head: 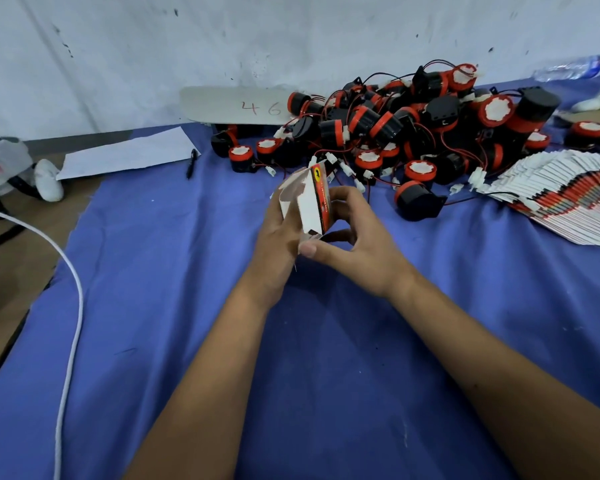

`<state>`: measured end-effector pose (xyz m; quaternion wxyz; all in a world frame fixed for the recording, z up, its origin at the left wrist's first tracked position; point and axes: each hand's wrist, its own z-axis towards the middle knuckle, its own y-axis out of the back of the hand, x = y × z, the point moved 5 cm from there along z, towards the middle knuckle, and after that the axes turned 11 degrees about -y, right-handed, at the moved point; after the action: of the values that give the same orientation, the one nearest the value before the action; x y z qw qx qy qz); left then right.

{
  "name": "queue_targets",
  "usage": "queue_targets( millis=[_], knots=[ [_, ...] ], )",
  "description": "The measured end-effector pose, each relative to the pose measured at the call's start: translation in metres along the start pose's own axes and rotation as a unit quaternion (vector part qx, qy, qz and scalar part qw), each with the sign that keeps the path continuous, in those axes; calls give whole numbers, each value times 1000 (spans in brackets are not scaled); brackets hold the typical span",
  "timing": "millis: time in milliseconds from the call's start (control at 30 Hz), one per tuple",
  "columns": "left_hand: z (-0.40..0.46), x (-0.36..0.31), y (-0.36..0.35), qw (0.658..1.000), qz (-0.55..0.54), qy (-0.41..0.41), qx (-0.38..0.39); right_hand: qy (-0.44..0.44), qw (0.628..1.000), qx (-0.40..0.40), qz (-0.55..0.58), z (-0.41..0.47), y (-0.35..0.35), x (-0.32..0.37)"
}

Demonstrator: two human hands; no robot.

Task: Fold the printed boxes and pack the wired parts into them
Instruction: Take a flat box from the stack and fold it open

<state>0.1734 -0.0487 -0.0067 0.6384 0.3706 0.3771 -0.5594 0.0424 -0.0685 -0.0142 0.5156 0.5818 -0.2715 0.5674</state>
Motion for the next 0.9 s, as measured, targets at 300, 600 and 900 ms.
queue_targets(
  millis=[300, 600, 900],
  knots=[
    [0, 9, 4, 980, -154, 74, 98, -26, 985, 10, 169, 3, 2, -3],
    [3, 9, 21, 998, 1, -14, -66, -11, 992, 98, 73, -1, -10, 2],
    [1, 14, 19, 997, 7, -33, -66, -20, 993, 104, 48, 0, -11, -2]
  ],
)
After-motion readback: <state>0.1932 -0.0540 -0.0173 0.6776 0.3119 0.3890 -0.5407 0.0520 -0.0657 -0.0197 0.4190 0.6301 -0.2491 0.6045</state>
